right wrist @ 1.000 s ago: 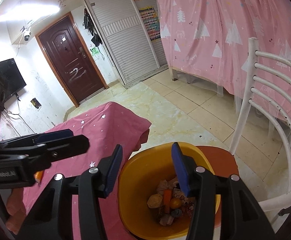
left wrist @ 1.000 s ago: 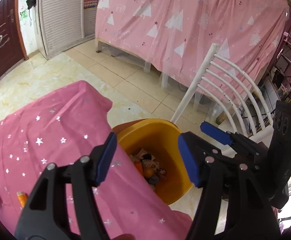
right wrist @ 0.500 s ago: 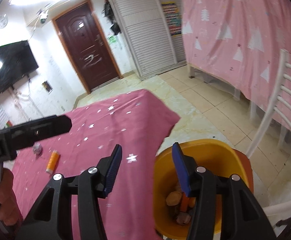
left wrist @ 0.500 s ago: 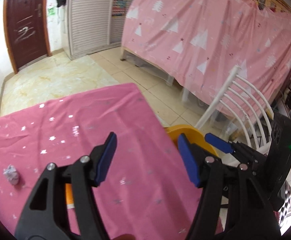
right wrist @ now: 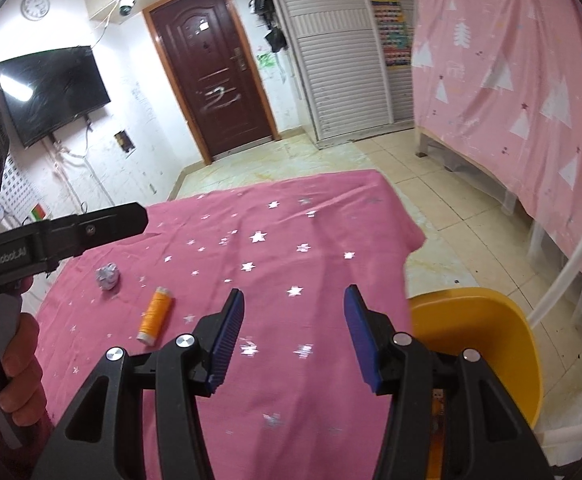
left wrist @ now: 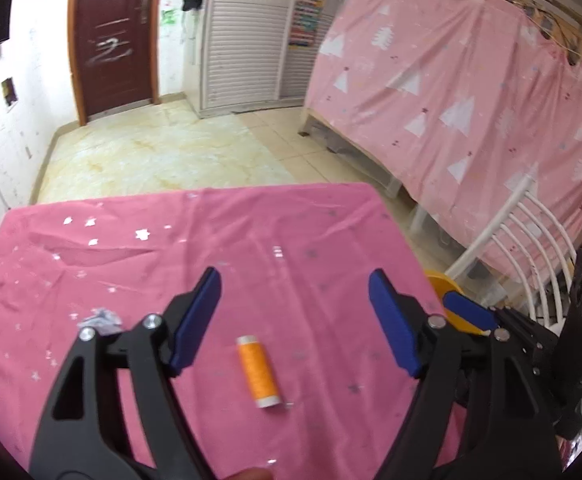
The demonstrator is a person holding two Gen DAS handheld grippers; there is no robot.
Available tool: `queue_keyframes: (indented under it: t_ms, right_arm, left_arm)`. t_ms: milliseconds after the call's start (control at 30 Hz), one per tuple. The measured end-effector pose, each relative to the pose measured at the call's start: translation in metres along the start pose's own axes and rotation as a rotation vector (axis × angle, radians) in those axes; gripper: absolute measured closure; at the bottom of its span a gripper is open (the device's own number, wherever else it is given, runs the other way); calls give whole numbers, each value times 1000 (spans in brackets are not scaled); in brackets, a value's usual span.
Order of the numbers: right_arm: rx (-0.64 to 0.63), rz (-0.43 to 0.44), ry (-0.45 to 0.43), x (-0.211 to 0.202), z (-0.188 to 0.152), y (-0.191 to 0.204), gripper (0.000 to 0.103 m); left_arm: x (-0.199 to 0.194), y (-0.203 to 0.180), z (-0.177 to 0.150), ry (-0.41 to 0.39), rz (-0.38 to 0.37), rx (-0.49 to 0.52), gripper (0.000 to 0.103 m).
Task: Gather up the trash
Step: 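Move both open tools back over the thread spool and crumpled paper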
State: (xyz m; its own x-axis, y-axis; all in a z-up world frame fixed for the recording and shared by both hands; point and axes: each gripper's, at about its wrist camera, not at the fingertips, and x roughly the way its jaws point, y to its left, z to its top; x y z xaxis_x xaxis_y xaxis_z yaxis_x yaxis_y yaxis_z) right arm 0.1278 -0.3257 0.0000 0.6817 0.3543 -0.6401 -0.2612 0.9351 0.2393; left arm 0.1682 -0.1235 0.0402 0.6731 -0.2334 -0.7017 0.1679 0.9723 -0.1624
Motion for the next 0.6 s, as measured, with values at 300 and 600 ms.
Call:
queue_keyframes:
  t_ms: [300, 600]
  right_arm:
    - [-64, 46, 24, 17, 5, 44, 57]
    - [-129, 85, 74, 39, 4, 82, 57]
  left_arm:
    - [-8, 33, -3, -18, 42, -41, 27]
    - [-9, 70, -4, -17, 80, -93, 27]
